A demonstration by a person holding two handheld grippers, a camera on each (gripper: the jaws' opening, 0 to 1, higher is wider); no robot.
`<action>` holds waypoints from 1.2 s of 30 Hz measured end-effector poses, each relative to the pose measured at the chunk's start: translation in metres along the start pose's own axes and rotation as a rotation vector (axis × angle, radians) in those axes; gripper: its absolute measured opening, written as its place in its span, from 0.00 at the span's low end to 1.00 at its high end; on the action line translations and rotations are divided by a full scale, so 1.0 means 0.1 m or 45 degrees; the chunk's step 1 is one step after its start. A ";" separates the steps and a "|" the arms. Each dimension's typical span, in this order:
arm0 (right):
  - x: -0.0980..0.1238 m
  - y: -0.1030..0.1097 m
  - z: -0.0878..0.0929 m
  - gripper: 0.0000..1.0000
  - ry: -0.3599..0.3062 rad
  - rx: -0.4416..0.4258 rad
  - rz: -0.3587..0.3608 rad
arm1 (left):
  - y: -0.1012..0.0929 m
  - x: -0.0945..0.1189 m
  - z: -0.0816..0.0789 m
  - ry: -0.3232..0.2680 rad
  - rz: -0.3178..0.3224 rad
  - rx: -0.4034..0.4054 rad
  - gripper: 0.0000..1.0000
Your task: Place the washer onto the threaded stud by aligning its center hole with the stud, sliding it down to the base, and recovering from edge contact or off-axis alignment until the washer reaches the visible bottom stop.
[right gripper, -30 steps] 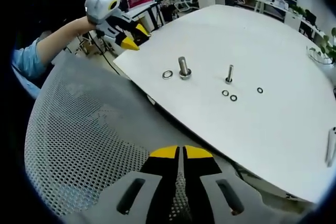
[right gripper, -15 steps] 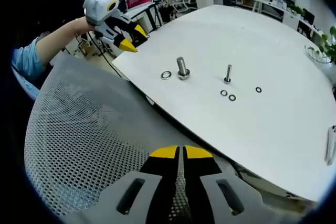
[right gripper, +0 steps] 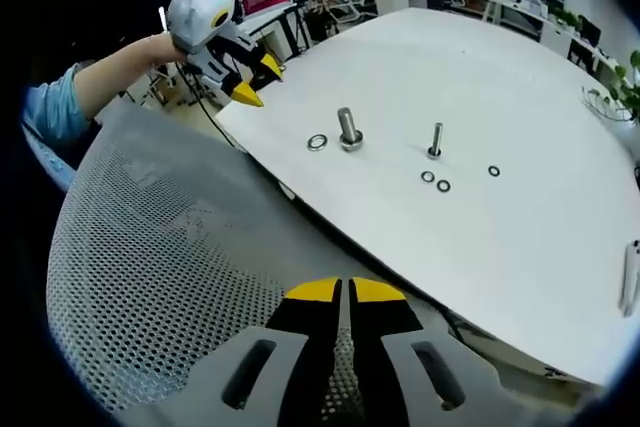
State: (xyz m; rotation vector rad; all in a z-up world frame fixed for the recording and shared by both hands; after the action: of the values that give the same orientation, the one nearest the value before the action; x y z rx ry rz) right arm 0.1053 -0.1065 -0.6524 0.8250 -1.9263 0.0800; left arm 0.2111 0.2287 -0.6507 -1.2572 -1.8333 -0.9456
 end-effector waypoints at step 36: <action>-0.01 -0.01 0.00 0.07 -0.006 -0.009 0.004 | 0.00 -1.09 -0.06 0.303 0.287 -0.297 0.31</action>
State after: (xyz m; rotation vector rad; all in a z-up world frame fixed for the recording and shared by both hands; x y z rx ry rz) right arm 0.1064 -0.1069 -0.6533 0.8182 -1.9312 0.0735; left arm 0.2423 0.1770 -0.7415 -1.3910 -1.3972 -1.1513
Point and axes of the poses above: the point that each gripper's makers call its tool centre point, and the gripper's own axes: x roughly backward along the fingers, y roughly to its left, z roughly out of its underside, the point moved 10 cm from there along x, roughly backward along the fingers, and after that the axes turned 8 degrees about -x, right-handed, at the moved point
